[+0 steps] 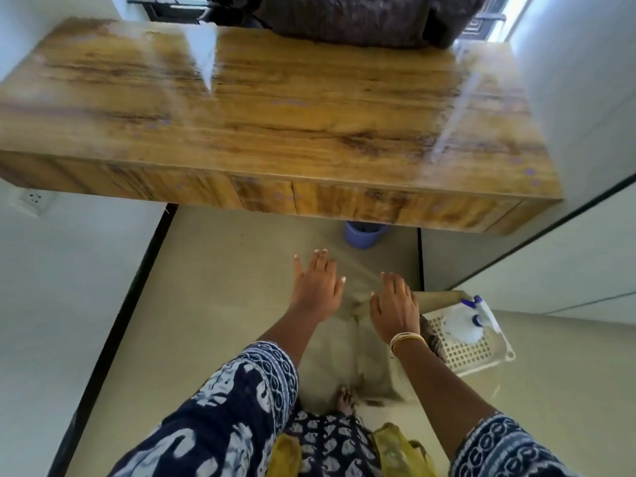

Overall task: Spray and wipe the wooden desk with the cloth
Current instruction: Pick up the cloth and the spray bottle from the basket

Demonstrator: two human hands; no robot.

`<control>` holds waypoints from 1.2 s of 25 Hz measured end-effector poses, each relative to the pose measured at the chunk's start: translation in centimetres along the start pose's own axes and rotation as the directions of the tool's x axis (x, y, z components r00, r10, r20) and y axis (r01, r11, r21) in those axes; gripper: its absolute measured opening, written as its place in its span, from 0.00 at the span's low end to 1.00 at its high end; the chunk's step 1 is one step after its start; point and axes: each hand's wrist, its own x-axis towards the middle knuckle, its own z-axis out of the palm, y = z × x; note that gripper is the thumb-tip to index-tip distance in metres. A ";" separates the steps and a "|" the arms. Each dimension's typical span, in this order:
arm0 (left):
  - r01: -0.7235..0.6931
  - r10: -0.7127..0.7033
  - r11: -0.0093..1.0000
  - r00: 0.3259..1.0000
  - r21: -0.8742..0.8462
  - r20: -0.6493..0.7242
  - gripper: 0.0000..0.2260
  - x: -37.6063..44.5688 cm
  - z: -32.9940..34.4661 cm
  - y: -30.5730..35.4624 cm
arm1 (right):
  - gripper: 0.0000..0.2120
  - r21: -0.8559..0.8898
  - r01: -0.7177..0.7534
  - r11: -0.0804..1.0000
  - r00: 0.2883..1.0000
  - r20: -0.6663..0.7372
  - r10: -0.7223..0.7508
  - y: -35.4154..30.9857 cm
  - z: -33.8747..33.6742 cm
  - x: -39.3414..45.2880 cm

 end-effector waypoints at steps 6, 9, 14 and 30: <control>-0.112 0.112 0.994 0.991 -0.004 0.078 0.22 0.6 3.6 3.5 | 0.21 0.057 -0.184 0.981 0.982 0.050 0.182 5.3 2.6 -1.7; -0.148 0.149 0.989 0.982 -0.022 0.116 0.22 1.8 5.4 4.7 | 0.19 0.087 -0.305 0.948 0.952 0.056 0.301 7.1 4.4 -1.8; -0.176 0.173 0.984 0.970 0.003 0.171 0.22 3.3 9.1 4.8 | 0.16 0.133 -0.471 0.872 0.882 0.072 0.465 9.2 7.7 -1.4; -0.171 0.157 0.984 0.966 0.050 0.204 0.23 7.7 18.9 1.6 | 0.27 -0.032 -0.851 0.524 0.508 0.204 0.837 15.3 16.9 1.3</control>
